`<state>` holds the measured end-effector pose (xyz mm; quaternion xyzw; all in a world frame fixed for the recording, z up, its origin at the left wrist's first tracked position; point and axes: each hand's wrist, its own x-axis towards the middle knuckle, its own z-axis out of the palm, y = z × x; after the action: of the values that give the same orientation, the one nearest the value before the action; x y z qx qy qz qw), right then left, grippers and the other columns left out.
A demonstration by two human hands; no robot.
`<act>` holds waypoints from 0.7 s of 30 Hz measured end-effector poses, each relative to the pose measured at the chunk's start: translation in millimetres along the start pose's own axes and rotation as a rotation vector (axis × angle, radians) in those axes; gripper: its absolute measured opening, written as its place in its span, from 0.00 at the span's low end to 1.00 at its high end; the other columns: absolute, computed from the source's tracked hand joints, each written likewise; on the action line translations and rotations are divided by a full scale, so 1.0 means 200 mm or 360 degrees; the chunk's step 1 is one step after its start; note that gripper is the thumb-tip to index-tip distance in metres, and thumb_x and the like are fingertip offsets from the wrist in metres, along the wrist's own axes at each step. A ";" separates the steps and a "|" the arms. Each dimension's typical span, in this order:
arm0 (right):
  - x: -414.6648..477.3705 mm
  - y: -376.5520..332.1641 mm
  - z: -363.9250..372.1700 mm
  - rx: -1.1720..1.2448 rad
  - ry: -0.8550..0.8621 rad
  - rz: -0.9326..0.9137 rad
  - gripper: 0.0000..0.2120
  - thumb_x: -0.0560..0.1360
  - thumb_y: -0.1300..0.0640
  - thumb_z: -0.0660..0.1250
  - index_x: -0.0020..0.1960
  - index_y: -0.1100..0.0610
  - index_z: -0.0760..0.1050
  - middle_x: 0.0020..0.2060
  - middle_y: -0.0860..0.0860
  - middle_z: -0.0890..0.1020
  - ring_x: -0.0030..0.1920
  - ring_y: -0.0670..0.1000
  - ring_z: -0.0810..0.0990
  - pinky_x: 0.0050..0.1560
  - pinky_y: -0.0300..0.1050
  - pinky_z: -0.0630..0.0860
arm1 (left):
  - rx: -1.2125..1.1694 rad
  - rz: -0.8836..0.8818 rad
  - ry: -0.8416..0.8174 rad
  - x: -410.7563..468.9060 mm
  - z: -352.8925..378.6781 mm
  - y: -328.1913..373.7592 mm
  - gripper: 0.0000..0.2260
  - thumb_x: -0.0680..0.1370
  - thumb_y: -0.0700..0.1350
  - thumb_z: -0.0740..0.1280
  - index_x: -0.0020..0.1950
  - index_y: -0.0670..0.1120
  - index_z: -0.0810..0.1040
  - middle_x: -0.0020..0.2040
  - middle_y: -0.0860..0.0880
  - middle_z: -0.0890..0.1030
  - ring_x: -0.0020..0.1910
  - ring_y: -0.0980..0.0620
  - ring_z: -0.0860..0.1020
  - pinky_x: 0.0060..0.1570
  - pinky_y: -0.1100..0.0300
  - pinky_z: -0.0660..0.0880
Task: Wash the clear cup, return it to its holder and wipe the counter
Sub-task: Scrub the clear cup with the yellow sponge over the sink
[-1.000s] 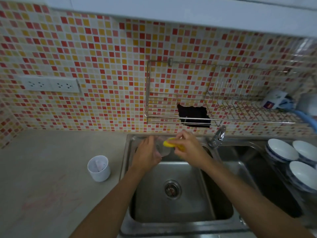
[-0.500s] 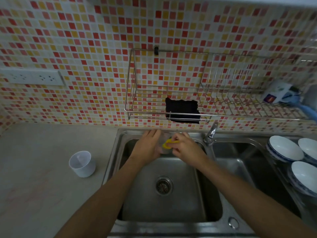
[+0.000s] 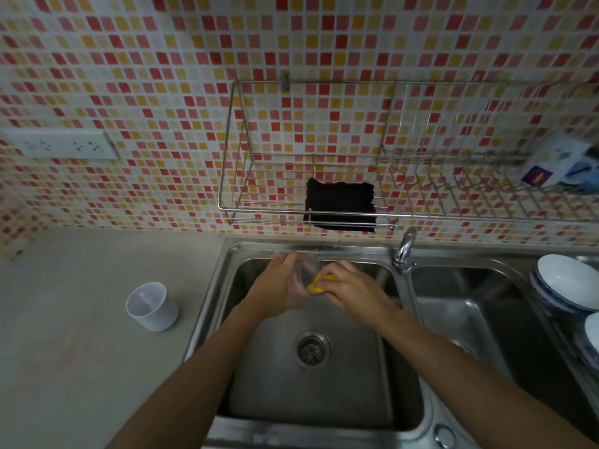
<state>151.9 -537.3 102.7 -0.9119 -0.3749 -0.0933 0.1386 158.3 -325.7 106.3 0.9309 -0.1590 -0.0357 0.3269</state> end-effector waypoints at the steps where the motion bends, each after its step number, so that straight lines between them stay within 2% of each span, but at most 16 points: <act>1: 0.00 0.00 0.00 0.0018 0.0037 -0.0010 0.11 0.70 0.57 0.72 0.53 0.50 0.80 0.52 0.48 0.78 0.53 0.51 0.74 0.47 0.46 0.78 | -0.0046 0.0000 0.0005 0.00 0.00 0.00 0.30 0.60 0.55 0.70 0.61 0.53 0.69 0.57 0.55 0.77 0.53 0.53 0.75 0.53 0.52 0.76; 4: 0.01 -0.01 -0.01 0.0104 0.0138 0.0030 0.11 0.73 0.57 0.71 0.54 0.50 0.79 0.53 0.47 0.78 0.53 0.50 0.74 0.46 0.47 0.78 | -0.0116 0.0007 0.0067 -0.01 0.01 -0.01 0.33 0.61 0.49 0.74 0.64 0.51 0.67 0.57 0.57 0.77 0.56 0.54 0.75 0.54 0.50 0.75; 6: 0.01 -0.03 -0.02 0.0177 0.0169 0.0074 0.10 0.73 0.56 0.71 0.55 0.50 0.79 0.52 0.47 0.78 0.53 0.49 0.74 0.49 0.44 0.77 | -0.0214 -0.0005 0.0156 -0.02 0.02 0.01 0.35 0.61 0.50 0.76 0.65 0.49 0.66 0.56 0.58 0.77 0.57 0.54 0.75 0.53 0.52 0.76; 9: 0.01 -0.05 -0.03 0.0349 0.0188 0.0171 0.11 0.73 0.56 0.71 0.55 0.50 0.81 0.51 0.48 0.79 0.53 0.49 0.74 0.54 0.42 0.73 | -0.0204 0.0000 0.0259 -0.04 0.04 0.03 0.37 0.61 0.49 0.79 0.65 0.45 0.66 0.54 0.56 0.75 0.55 0.55 0.72 0.50 0.65 0.71; 11: 0.01 -0.06 -0.04 0.0540 0.0117 0.0287 0.13 0.75 0.57 0.69 0.58 0.50 0.80 0.53 0.48 0.80 0.55 0.48 0.74 0.58 0.40 0.69 | -0.0011 0.0103 0.0323 -0.04 0.05 0.03 0.34 0.60 0.47 0.79 0.62 0.43 0.68 0.54 0.51 0.75 0.54 0.55 0.68 0.47 0.71 0.69; 12: 0.01 -0.07 -0.05 0.0629 0.0067 0.0333 0.14 0.76 0.57 0.68 0.60 0.50 0.80 0.55 0.48 0.80 0.56 0.48 0.74 0.59 0.38 0.67 | 0.0086 0.0150 0.0353 -0.04 0.05 0.03 0.32 0.60 0.46 0.78 0.61 0.42 0.70 0.52 0.51 0.76 0.53 0.55 0.67 0.47 0.70 0.70; 14: 0.00 -0.10 -0.06 0.0757 0.0022 0.0360 0.14 0.77 0.58 0.66 0.62 0.51 0.78 0.55 0.49 0.82 0.55 0.49 0.76 0.57 0.35 0.67 | 0.0254 0.0205 0.0394 -0.04 0.04 0.01 0.31 0.59 0.46 0.77 0.59 0.43 0.73 0.51 0.52 0.79 0.53 0.52 0.70 0.52 0.61 0.72; 16: -0.01 -0.11 -0.07 0.0831 0.0008 0.0370 0.15 0.77 0.58 0.66 0.63 0.50 0.78 0.49 0.51 0.84 0.48 0.51 0.80 0.52 0.37 0.72 | 0.0435 0.0203 0.0373 -0.03 0.02 0.00 0.33 0.59 0.50 0.76 0.62 0.45 0.74 0.56 0.50 0.78 0.58 0.50 0.72 0.59 0.55 0.68; 17: -0.01 -0.12 -0.07 0.0807 -0.0026 0.0372 0.15 0.77 0.58 0.66 0.63 0.49 0.77 0.47 0.52 0.83 0.46 0.51 0.80 0.51 0.39 0.73 | 0.0484 0.0192 0.0347 -0.03 0.02 0.00 0.33 0.60 0.52 0.75 0.63 0.47 0.73 0.59 0.51 0.77 0.60 0.50 0.72 0.61 0.54 0.67; 19: -0.01 -0.10 -0.07 0.0581 -0.0097 0.0239 0.15 0.77 0.57 0.64 0.63 0.47 0.77 0.49 0.49 0.82 0.50 0.49 0.75 0.53 0.41 0.72 | 0.0450 0.0210 0.0263 -0.03 0.02 0.02 0.32 0.62 0.52 0.74 0.64 0.50 0.70 0.59 0.52 0.75 0.61 0.51 0.72 0.63 0.53 0.68; 21: 0.00 -0.06 -0.08 0.0316 -0.0152 0.0083 0.14 0.76 0.53 0.63 0.59 0.45 0.79 0.51 0.46 0.81 0.53 0.48 0.71 0.55 0.45 0.71 | 0.0391 0.0231 0.0164 -0.02 0.03 0.03 0.32 0.63 0.50 0.74 0.66 0.50 0.69 0.60 0.51 0.75 0.61 0.50 0.71 0.62 0.56 0.67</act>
<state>142.7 -533.8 120.3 -0.9065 -0.3646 -0.0085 0.2126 151.4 -331.8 104.9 0.9505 -0.2122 0.0557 0.2201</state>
